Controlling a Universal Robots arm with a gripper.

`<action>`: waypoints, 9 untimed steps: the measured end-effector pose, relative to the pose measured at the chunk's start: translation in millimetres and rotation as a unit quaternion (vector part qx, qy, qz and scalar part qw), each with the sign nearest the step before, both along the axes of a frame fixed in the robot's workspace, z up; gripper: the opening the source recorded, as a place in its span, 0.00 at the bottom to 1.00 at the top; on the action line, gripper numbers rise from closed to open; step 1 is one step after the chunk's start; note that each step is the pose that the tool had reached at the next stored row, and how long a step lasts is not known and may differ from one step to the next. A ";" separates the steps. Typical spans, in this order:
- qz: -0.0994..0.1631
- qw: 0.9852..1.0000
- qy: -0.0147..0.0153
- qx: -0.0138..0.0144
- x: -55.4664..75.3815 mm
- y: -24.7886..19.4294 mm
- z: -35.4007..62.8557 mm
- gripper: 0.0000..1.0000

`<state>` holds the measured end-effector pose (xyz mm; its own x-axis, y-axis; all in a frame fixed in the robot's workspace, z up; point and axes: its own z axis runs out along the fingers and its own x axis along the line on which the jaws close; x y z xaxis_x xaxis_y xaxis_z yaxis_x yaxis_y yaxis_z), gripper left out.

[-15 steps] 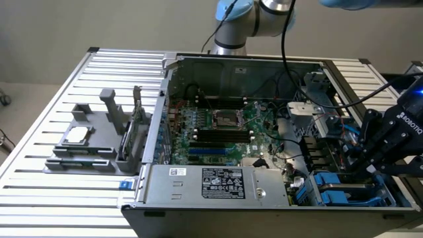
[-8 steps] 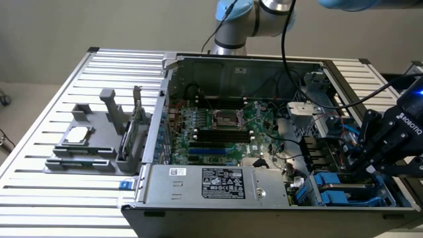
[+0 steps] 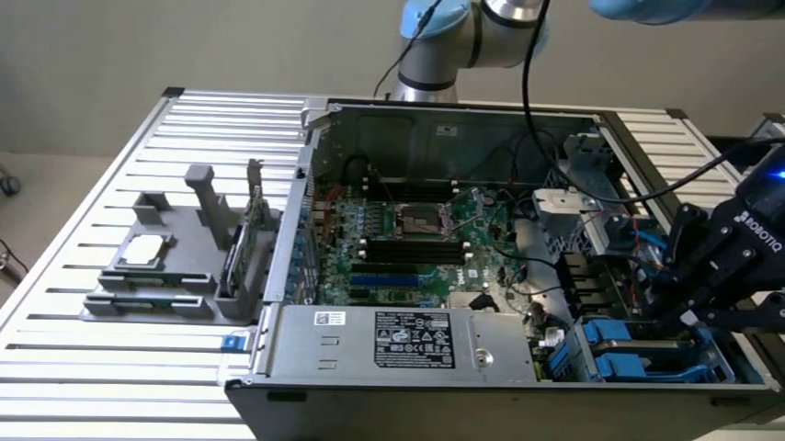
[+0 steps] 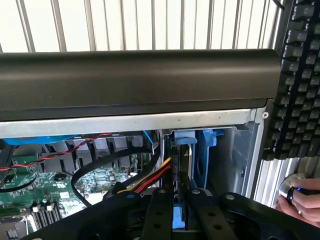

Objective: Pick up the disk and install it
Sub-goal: 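Insert the first disk wire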

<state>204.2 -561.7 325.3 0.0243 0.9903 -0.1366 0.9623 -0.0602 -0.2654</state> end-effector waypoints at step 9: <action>0.000 1.000 0.005 0.000 -2.9 -0.2 12.7 0.25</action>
